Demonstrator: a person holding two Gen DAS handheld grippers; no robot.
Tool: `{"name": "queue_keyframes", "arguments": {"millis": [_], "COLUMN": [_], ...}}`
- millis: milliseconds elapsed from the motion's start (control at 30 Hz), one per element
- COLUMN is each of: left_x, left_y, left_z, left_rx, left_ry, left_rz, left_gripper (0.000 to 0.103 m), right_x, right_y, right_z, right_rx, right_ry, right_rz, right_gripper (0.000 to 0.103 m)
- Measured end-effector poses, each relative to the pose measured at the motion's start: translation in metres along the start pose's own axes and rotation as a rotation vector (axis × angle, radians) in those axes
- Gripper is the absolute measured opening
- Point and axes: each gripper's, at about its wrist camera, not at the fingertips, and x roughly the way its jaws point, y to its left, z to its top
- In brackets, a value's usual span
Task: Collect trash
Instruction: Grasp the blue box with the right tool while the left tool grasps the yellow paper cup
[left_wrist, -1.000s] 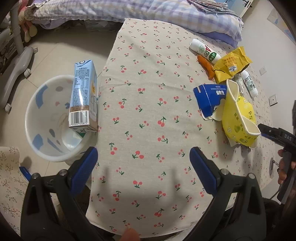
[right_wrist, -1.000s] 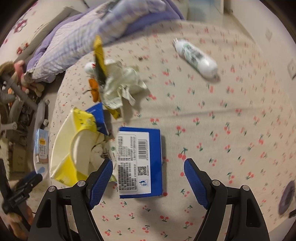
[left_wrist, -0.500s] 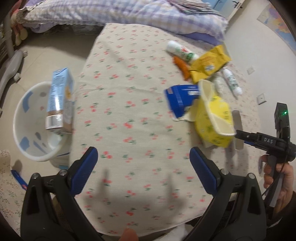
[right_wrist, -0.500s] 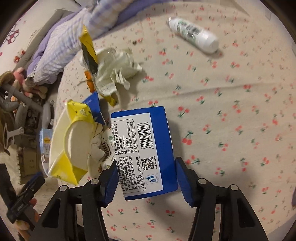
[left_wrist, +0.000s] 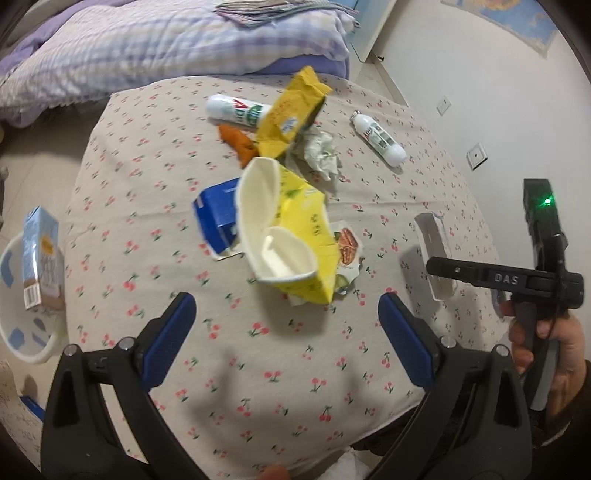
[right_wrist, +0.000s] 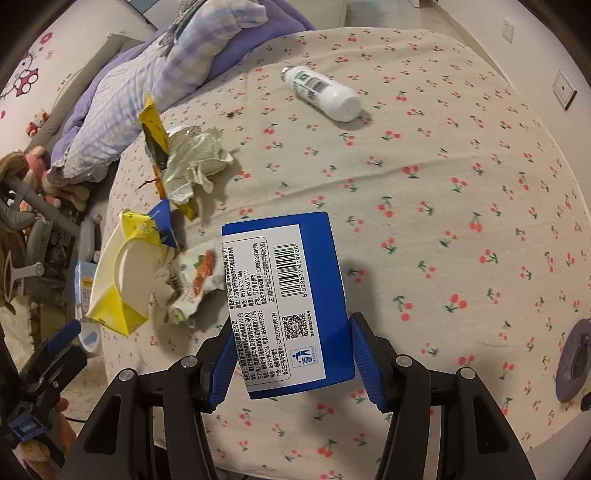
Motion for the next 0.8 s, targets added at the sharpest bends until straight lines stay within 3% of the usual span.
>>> {"name": "queue_keyframes", "arguments": {"millis": [400,533,600,633,800], "left_x": [0.035,0.045,0.047,0.047,0.037], "left_y": [-0.019,-0.022,-0.023,-0.023,-0.022], "left_z": [0.016,0.019,0.018,0.018,0.018], "left_rx": [0.006,0.008,0.008,0.011,0.011], "left_ry": [-0.01,-0.008,-0.004,-0.005,-0.048], "left_rz": [0.062,0.081,0.079,0.079,0.068], "left_gripper": [0.089,0.079,0.068,0.058,0.055], "right_x": [-0.007,-0.009,-0.01,-0.01,-0.012], "right_y": [-0.024,-0.026,-0.026,-0.026,-0.021], "right_z": [-0.004,-0.004,-0.004,-0.004,-0.004], "right_rx": [0.014,0.014,0.012,0.011,-0.003], "right_ry": [-0.011,-0.018,-0.021,-0.024,-0.039], "right_rz": [-0.032,-0.043,-0.045,-0.047,-0.055], "right_gripper": [0.059,0.059,0.059,0.059,0.059]}}
